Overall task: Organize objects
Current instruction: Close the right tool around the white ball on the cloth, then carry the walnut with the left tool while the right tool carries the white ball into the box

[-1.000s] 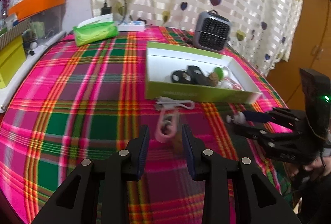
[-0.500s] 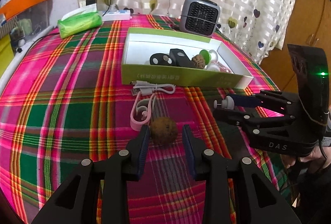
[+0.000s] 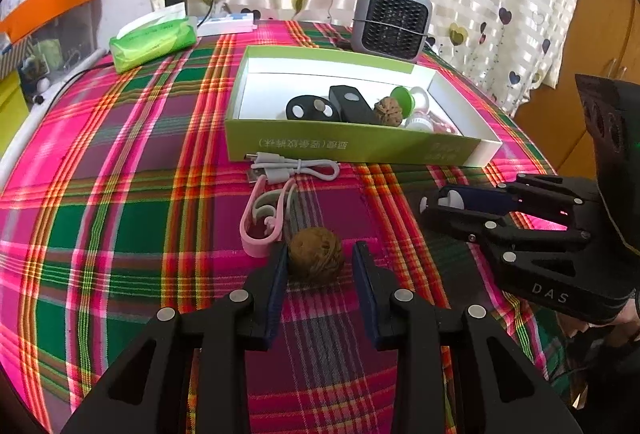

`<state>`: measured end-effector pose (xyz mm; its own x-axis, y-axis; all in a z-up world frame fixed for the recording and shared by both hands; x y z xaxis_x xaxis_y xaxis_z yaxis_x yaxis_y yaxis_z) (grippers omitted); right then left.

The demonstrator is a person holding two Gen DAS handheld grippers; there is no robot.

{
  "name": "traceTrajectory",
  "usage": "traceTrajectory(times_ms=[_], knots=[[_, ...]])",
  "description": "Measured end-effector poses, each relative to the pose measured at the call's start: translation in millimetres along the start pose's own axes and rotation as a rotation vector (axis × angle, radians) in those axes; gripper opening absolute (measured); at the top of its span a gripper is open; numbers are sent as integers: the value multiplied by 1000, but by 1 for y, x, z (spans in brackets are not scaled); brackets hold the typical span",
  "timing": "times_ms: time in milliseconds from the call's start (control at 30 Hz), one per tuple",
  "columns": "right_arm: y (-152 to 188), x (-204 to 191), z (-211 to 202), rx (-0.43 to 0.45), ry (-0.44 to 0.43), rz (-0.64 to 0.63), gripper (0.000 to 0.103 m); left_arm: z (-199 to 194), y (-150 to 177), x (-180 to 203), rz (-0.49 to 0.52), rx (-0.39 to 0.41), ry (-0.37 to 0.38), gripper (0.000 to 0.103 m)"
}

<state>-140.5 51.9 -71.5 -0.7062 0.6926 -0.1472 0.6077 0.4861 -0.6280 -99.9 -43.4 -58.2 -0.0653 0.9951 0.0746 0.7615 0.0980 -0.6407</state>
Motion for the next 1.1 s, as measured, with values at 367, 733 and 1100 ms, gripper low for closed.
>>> traceTrajectory(times_ms=[367, 733, 1100], knots=[[5, -3, -10, 22, -3, 8, 26, -2, 1, 2, 2, 4, -1, 25], [2, -8, -25, 67, 3, 12, 26, -17, -2, 13, 10, 52, 22, 25], [-11, -21, -45, 124, 25, -22, 26, -37, -20, 23, 26, 124, 42, 25]])
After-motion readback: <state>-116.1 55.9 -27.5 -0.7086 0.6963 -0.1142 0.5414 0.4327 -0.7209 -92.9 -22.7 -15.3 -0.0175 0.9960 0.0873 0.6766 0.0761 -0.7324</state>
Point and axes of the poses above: each gripper's, at about its wrist camera, not at the fingertips, and z roughly the way its jaws point, x to its right, y to its underside, the point moved 9 cm from there along z, roughly the way its jaws point, and after that the axes turned 6 degrees about -y, right-handed, at the moved point
